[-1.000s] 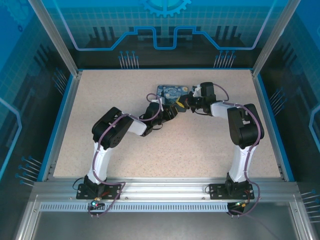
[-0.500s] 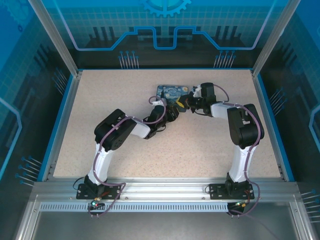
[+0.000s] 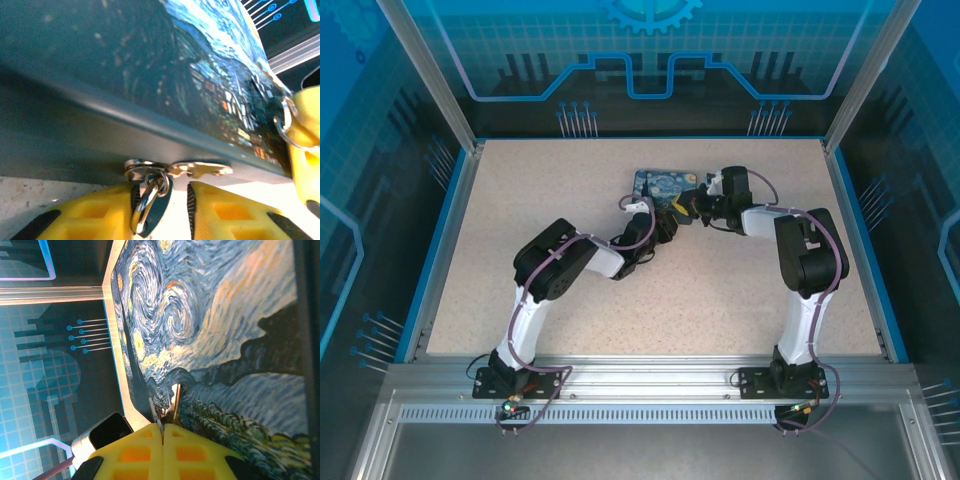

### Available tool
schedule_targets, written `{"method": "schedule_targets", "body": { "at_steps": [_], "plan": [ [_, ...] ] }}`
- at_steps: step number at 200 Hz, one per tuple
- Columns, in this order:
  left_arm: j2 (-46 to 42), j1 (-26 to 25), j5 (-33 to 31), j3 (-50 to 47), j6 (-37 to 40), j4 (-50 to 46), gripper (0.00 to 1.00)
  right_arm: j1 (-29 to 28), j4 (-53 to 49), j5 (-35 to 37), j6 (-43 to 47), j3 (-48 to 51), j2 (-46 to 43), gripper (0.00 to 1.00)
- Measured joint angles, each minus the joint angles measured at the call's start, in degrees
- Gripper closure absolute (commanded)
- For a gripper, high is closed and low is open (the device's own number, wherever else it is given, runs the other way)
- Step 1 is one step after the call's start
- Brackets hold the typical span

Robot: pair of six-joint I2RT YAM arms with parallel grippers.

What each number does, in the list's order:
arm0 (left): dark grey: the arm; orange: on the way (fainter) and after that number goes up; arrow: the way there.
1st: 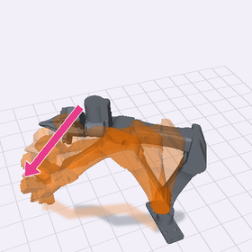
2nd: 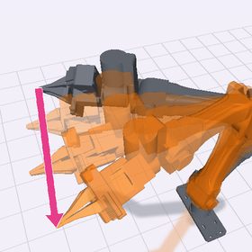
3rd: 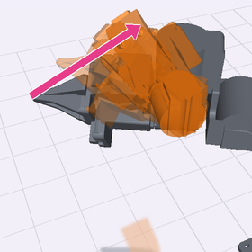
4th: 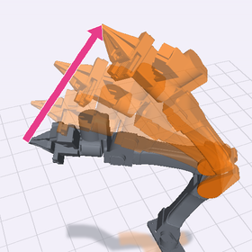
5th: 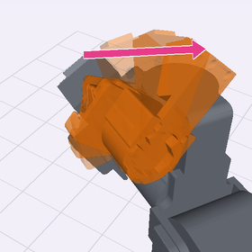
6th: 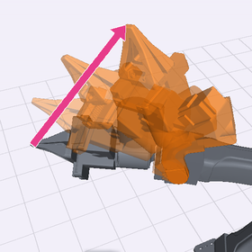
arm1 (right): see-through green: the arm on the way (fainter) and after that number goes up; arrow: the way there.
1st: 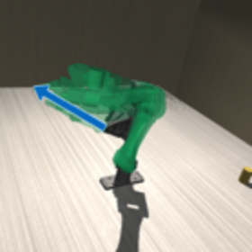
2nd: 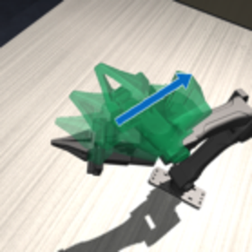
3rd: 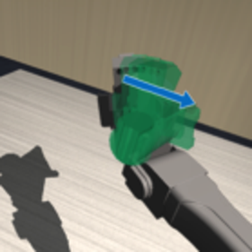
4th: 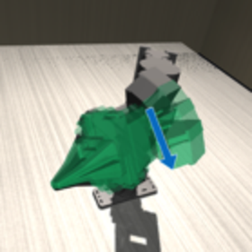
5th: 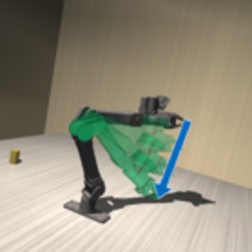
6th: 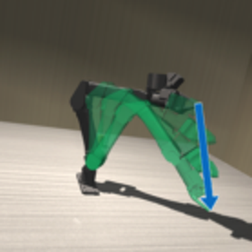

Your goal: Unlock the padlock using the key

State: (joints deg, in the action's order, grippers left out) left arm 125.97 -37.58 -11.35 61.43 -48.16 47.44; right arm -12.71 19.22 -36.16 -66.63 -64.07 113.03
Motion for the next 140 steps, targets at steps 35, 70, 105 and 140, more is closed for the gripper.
{"method": "schedule_targets", "body": {
  "at_steps": [35,70,105,140],
  "plan": [
    [0.76,0.00,-0.44,0.50,-0.04,0.46,0.93,0.02,-0.09,0.15,0.04,0.07,-0.09,1.00],
    [0.76,0.02,-0.26,0.66,-0.15,0.44,1.00,0.11,-0.09,0.22,0.02,0.07,-0.11,1.00],
    [-0.72,0.57,2.25,-0.66,-1.11,-0.42,1.00,0.11,-0.13,0.11,0.00,0.07,-0.11,1.00],
    [-5.11,1.95,8.87,-3.78,-2.97,-3.32,1.00,0.13,-1.11,-0.28,0.04,0.07,-0.44,1.00]
  ]
}}
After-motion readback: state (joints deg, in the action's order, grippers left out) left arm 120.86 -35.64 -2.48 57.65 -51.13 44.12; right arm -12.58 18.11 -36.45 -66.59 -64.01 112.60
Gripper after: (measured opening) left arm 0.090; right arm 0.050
